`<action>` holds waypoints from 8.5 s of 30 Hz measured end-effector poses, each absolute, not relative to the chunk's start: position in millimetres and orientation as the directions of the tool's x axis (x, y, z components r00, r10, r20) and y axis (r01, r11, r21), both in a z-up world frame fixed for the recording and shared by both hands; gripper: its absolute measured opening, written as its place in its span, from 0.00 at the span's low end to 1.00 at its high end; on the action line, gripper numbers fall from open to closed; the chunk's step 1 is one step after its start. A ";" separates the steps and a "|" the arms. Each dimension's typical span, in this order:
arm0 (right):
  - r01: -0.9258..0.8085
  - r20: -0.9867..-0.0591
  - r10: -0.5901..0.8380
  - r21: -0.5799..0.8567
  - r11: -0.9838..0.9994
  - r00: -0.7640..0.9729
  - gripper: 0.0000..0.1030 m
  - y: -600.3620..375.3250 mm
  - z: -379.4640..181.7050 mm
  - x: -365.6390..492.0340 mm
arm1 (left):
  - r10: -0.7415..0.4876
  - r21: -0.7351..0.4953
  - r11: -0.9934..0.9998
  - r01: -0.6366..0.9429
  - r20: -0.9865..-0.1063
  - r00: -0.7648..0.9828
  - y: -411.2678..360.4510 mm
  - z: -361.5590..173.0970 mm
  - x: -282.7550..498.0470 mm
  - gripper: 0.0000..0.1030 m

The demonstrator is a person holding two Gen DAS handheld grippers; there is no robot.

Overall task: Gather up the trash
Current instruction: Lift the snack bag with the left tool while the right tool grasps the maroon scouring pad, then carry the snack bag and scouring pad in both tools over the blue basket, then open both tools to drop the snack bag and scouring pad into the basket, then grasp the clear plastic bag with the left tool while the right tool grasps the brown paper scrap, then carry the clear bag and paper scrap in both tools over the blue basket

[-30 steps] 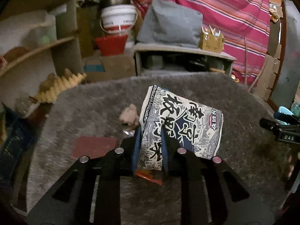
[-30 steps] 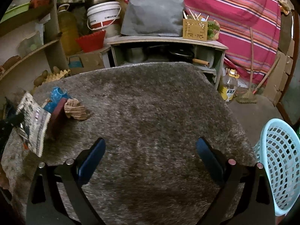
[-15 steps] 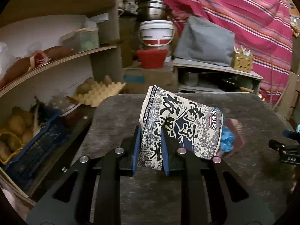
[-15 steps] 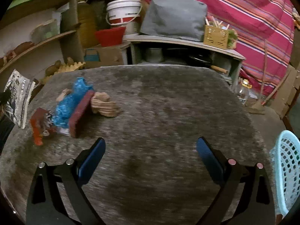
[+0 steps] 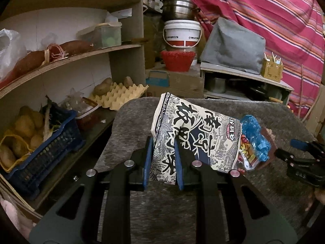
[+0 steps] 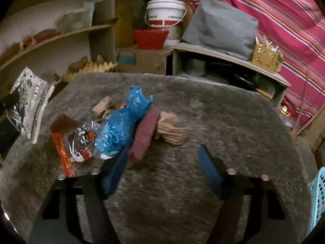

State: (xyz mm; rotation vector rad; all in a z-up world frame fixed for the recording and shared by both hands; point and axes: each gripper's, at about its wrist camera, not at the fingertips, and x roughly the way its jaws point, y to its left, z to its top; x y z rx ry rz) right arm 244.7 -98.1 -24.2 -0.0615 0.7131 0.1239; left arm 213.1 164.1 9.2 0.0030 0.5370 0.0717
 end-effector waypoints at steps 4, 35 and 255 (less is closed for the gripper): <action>-0.146 -0.673 0.138 0.044 0.988 0.727 0.48 -97.5 -29.5 255.0 | 0.066 0.009 0.997 -0.071 -0.517 0.854 167.4 8.1 213.6 0.19; 0.011 -0.573 0.022 0.054 0.998 0.819 0.13 -259.2 21.0 178.2 | -0.095 -0.024 0.995 0.095 -0.480 0.872 36.6 32.5 208.8 0.19; 0.244 -0.615 -0.226 -0.056 0.968 0.756 0.50 -379.8 15.7 141.9 | -0.174 0.086 0.965 0.247 -0.491 0.854 -129.4 31.3 196.5 0.35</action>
